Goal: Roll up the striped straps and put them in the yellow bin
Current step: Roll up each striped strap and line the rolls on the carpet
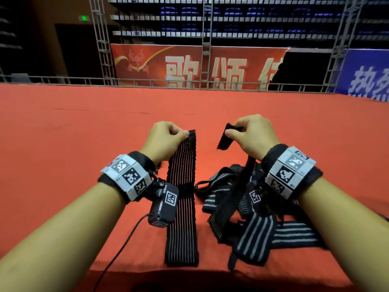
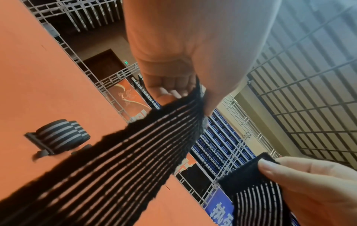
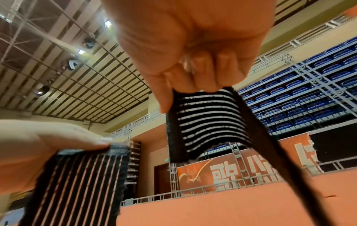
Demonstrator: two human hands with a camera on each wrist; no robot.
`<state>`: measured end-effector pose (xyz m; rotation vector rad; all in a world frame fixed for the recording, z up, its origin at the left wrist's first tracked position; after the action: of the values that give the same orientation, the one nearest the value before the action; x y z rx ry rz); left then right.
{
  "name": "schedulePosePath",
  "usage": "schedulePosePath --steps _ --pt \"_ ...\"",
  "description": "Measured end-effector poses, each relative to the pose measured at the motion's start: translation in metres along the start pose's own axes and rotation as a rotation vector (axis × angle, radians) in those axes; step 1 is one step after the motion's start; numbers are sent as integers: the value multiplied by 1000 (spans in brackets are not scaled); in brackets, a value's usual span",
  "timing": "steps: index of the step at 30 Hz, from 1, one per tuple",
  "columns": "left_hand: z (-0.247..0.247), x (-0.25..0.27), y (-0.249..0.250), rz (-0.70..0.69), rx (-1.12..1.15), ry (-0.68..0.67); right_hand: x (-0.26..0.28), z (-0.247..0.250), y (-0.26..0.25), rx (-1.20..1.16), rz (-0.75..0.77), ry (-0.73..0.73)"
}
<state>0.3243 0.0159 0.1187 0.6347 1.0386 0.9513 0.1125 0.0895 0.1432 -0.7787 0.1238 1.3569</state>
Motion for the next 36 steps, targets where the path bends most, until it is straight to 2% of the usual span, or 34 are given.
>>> schedulePosePath --steps 3,7,10,11,13,15,18,21,25,27,32,34,36 --pt "-1 5 2 17 -41 -24 3 9 -4 73 -47 82" --pt "-8 10 8 15 -45 -87 7 9 -15 105 -59 57" --pt "-16 10 11 22 48 -80 13 0 -25 86 39 172" --pt "-17 10 12 26 101 -68 16 -6 -29 21 92 158" --pt "-20 10 15 20 178 -62 24 -25 -37 -159 168 -1" --pt "-20 9 15 31 234 -69 29 -41 -40 -390 179 -176" --pt "-16 9 12 75 324 -87 26 -50 -39 -662 141 -259" --pt "-13 10 12 127 431 -162 20 -49 -38 -696 167 -166" --pt "-12 12 18 99 483 -213 14 -44 -39 -478 310 -18" --pt "-10 12 19 73 460 -212 10 -39 -37 -402 344 52" --pt "-1 6 17 24 375 -115 7 -21 -34 -266 399 341" --pt "4 3 18 9 382 -46 5 -13 -36 -304 411 337" --pt "10 0 20 -21 432 0 4 -7 -41 -370 410 244"
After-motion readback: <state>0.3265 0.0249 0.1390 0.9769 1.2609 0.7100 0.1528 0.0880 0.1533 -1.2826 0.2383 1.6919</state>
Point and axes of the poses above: each hand's wrist, its own x-axis away from the middle knuckle, its own z-axis out of the back of the hand, y = z × x, the point moved 3 cm from there along -x, towards the middle knuckle, and after that the axes turned 5 degrees about x, right-handed, at the moved point
